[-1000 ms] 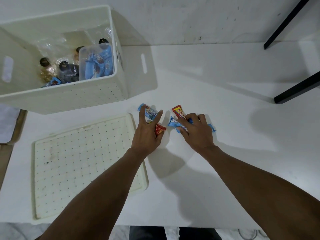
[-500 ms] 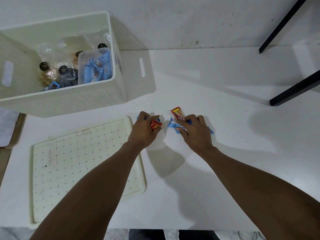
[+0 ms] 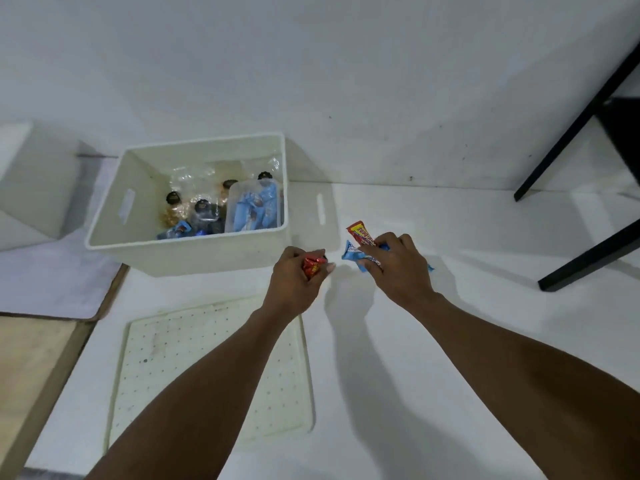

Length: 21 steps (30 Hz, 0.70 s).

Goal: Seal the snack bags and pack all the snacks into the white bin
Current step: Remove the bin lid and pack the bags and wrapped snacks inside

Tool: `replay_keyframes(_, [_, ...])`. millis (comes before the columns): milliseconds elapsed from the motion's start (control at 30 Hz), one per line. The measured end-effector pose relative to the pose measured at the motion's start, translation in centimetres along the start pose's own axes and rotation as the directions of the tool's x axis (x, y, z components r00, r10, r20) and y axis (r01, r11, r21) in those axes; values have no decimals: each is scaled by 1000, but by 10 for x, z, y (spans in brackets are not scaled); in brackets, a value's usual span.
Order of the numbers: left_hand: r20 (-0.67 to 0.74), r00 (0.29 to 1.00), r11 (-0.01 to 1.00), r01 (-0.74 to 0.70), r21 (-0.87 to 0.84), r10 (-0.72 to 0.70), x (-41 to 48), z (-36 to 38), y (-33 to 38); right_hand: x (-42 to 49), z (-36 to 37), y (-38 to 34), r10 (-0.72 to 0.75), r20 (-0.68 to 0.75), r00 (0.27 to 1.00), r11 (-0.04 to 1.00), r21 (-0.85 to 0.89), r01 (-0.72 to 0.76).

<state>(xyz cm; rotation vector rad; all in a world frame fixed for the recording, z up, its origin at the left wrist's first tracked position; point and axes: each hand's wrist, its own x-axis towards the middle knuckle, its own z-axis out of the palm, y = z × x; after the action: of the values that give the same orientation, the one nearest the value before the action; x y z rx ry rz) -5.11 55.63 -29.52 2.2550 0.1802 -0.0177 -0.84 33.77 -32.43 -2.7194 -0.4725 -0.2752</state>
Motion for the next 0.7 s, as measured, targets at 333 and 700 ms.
replay_keyframes(333, [-308,948,996,-62,67,80,68,-208,-8,154,-41,-152,-153,-95,984,987,41,158])
replay_keyframes(700, [-105,985,957,159,242,-137,110,-325,-162,217,71,-320,-154,207,966,982,142,126])
